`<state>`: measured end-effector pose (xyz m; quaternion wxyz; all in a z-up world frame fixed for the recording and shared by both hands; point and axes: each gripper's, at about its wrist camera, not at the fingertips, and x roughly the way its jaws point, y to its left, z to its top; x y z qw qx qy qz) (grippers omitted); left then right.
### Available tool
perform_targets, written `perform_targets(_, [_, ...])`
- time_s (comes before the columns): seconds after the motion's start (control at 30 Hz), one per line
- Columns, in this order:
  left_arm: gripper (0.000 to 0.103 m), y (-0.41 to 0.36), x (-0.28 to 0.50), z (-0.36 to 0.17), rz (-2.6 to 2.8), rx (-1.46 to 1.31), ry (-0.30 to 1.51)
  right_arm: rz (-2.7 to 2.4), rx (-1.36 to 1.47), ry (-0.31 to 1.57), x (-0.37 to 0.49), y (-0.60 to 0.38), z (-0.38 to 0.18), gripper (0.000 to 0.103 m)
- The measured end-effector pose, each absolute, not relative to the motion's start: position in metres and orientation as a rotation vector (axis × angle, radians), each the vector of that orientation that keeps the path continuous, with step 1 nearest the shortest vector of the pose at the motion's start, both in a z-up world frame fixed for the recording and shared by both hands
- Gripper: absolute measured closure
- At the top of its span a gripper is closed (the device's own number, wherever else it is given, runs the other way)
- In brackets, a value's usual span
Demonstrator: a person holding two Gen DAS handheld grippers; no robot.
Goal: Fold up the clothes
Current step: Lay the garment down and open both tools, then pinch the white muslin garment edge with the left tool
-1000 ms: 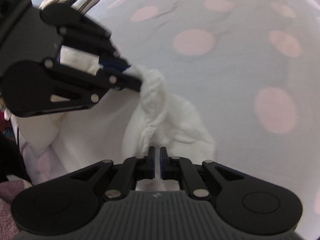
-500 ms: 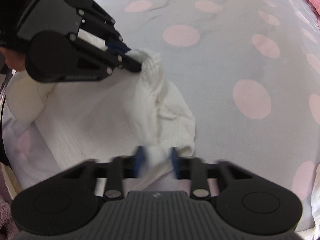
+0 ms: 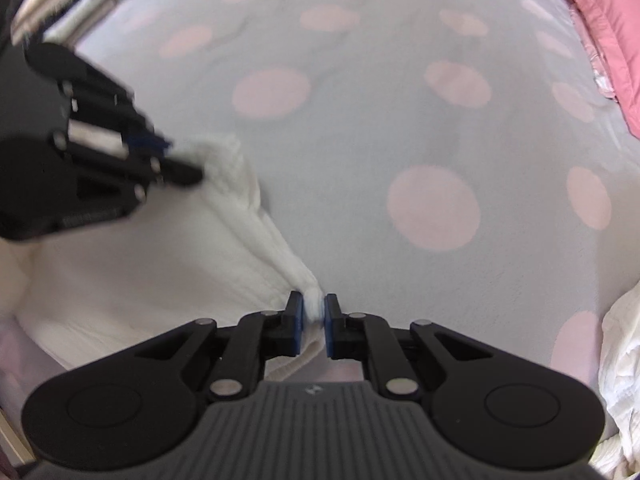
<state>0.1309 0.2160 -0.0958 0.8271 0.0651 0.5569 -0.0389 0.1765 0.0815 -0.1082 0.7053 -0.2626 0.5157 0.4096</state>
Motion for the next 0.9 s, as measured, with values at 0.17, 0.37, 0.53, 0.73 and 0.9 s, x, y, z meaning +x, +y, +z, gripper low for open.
perform_targets(0.17, [0.084, 0.226, 0.121, -0.079, -0.07, 0.087, 1.116, 0.886, -0.507, 1.194, 0.185, 0.073, -0.105, 0.085])
perform_targets(0.37, [0.076, 0.231, 0.093, -0.043, -0.056, 0.054, 1.02, 0.853, -0.491, 1.13, 0.179, 0.066, -0.081, 0.074])
perform_targets(0.53, [0.074, 0.236, 0.061, -0.013, -0.004, 0.04, 0.956, 0.825, -0.481, 1.073, 0.173, 0.06, -0.061, 0.062])
perform_targets(0.73, [0.064, 0.244, 0.016, 0.015, 0.086, 0.05, 0.922, 0.788, -0.439, 1.01, 0.167, 0.054, -0.04, 0.052])
perform_targets(0.9, [0.064, 0.261, -0.025, 0.025, 0.171, 0.049, 0.91, 0.76, -0.448, 0.976, 0.15, 0.054, -0.026, 0.052])
